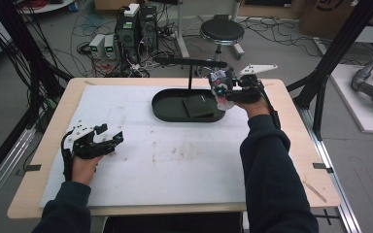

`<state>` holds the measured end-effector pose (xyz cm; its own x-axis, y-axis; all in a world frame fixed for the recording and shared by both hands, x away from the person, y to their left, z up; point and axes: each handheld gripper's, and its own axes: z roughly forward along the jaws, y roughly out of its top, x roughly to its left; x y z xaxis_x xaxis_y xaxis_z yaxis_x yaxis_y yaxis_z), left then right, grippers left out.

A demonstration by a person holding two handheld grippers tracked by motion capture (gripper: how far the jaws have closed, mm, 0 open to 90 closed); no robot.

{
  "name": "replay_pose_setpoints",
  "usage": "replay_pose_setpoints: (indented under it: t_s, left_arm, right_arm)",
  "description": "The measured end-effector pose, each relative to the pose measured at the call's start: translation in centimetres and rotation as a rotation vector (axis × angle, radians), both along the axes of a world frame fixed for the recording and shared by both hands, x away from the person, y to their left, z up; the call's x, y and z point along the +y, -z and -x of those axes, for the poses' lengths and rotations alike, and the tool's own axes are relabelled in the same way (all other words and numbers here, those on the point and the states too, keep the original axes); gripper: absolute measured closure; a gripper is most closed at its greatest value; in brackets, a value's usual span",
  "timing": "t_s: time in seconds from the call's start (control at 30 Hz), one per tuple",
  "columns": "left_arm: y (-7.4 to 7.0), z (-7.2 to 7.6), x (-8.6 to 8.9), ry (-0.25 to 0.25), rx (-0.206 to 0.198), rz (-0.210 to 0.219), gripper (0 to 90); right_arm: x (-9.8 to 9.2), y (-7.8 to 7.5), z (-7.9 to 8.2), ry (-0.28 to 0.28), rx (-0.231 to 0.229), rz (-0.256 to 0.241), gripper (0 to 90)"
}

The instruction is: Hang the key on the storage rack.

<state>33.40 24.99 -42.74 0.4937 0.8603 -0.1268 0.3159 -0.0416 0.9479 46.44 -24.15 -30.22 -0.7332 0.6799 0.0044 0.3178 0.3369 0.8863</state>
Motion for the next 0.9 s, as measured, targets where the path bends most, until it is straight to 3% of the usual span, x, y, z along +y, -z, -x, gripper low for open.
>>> replay_pose_setpoints:
  t_s: [0.2, 0.4, 0.57, 0.9]
  left_arm:
    - [0.0, 0.0, 0.0, -0.003, 0.001, 0.004, 24.5]
    - [0.0, 0.0, 0.1, -0.003, 0.0, 0.002, 24.4]
    - [0.0, 0.0, 0.2, -0.002, -0.002, -0.005, 24.5]
    - [0.0, 0.1, 0.2, -0.004, -0.002, -0.006, 24.4]
  right_arm:
    - [0.6, -0.4, -2.8, 0.049, 0.013, 0.009, 42.7]
    - [1.1, -0.9, -4.5, 0.099, 0.013, -0.004, 42.7]
    - [1.3, -1.1, -4.7, 0.134, -0.001, -0.012, 42.6]
    - [-0.1, -1.7, -4.4, 0.177, 0.01, -0.027, 42.6]
